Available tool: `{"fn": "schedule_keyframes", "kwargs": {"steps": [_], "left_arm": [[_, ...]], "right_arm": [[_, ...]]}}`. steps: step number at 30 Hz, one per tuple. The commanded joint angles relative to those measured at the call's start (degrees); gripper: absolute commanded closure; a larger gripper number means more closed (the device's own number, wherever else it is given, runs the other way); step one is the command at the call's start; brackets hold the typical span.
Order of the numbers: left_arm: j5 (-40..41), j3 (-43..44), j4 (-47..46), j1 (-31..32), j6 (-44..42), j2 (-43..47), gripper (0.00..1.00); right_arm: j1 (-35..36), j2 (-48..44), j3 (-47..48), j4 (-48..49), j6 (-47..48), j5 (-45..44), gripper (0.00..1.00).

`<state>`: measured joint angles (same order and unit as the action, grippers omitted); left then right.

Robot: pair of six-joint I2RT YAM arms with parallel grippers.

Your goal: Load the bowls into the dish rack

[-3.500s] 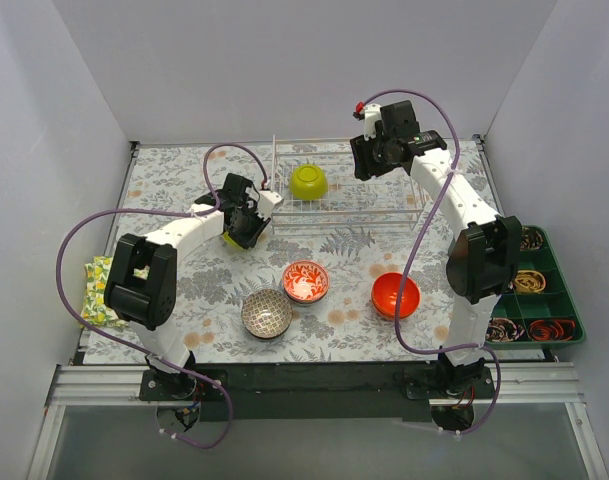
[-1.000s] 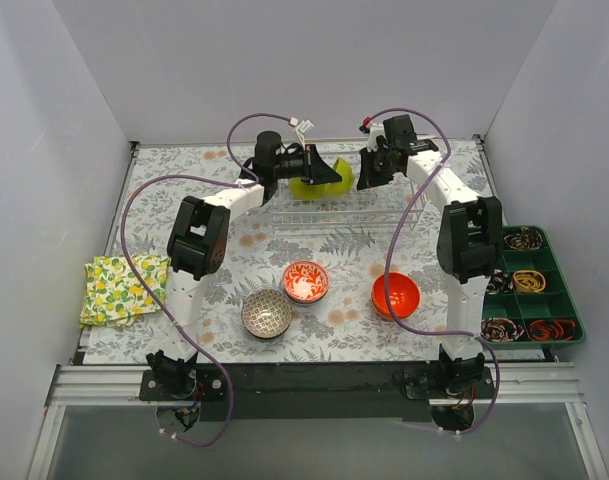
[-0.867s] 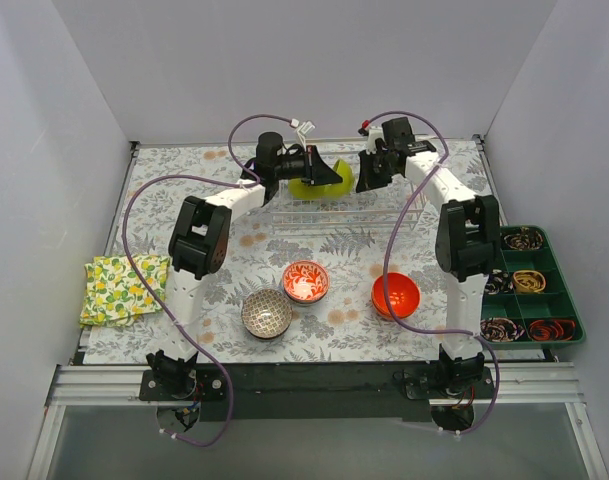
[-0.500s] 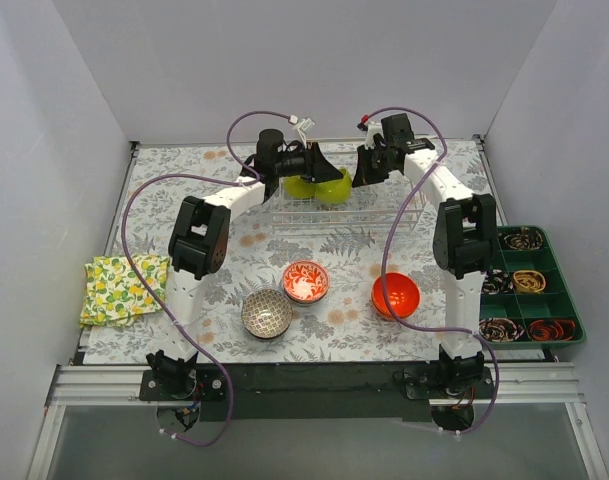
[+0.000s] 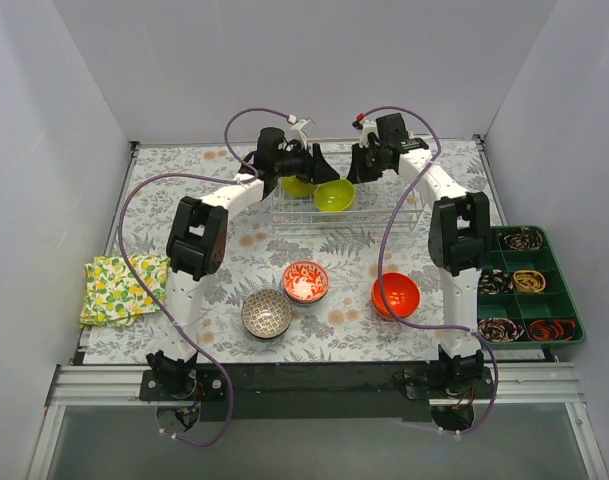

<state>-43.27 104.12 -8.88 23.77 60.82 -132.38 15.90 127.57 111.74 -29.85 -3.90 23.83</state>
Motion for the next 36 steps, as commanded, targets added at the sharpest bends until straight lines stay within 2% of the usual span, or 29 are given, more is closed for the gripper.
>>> {"fn": "schedule_keyframes", "kwargs": {"steps": [1,5,6,9,14,15,18,19,22,25,30,36], "left_arm": [[-1.29,3.28,1.58,0.75,-4.21,7.30,0.50],[-2.96,4.95,6.15,1.02,-8.77,9.33,0.49],[-2.79,4.96,7.99,1.02,-9.74,10.72,0.50],[-0.07,2.86,10.71,1.10,-13.70,14.93,0.49],[8.44,0.21,14.50,0.93,-19.68,20.13,0.47],[13.25,-0.05,15.90,1.01,-20.03,20.84,0.46],[20.30,-3.47,17.14,0.49,-19.51,25.05,0.45],[25.72,-6.44,17.49,0.31,-18.29,27.50,0.42],[34.79,-10.85,18.99,0.14,-17.58,31.03,0.36],[40.34,-16.65,19.34,-0.04,-18.36,35.86,0.31],[45.64,-24.56,18.38,-0.65,-19.68,43.32,0.25],[47.84,-29.23,18.55,-3.46,-19.25,48.78,0.24]], "right_arm": [[0.36,-2.15,1.19,1.19,1.09,-1.59,0.99],[-0.43,-3.64,1.20,0.58,2.49,-5.45,0.95],[-0.69,-4.43,1.11,0.49,3.28,-8.34,0.84],[-1.48,-6.36,0.58,0.23,3.73,-13.18,0.69],[-1.84,-10.40,-1.44,-0.04,6.80,-14.61,0.64],[-1.58,-11.89,-1.61,0.05,7.06,-13.82,0.64],[0.43,-14.35,-2.05,-0.13,8.64,-11.71,0.66],[1.23,-14.89,-2.32,-0.21,9.17,-11.36,0.66],[4.83,-15.51,-2.76,-1.61,10.32,-11.61,0.66],[8.09,-15.68,-4.51,-1.88,9.70,-14.77,0.61],[12.65,-14.89,-6.01,-1.97,9.18,-22.06,0.49],[16.26,-13.40,-5.57,-1.88,9.26,-27.35,0.46]]}}
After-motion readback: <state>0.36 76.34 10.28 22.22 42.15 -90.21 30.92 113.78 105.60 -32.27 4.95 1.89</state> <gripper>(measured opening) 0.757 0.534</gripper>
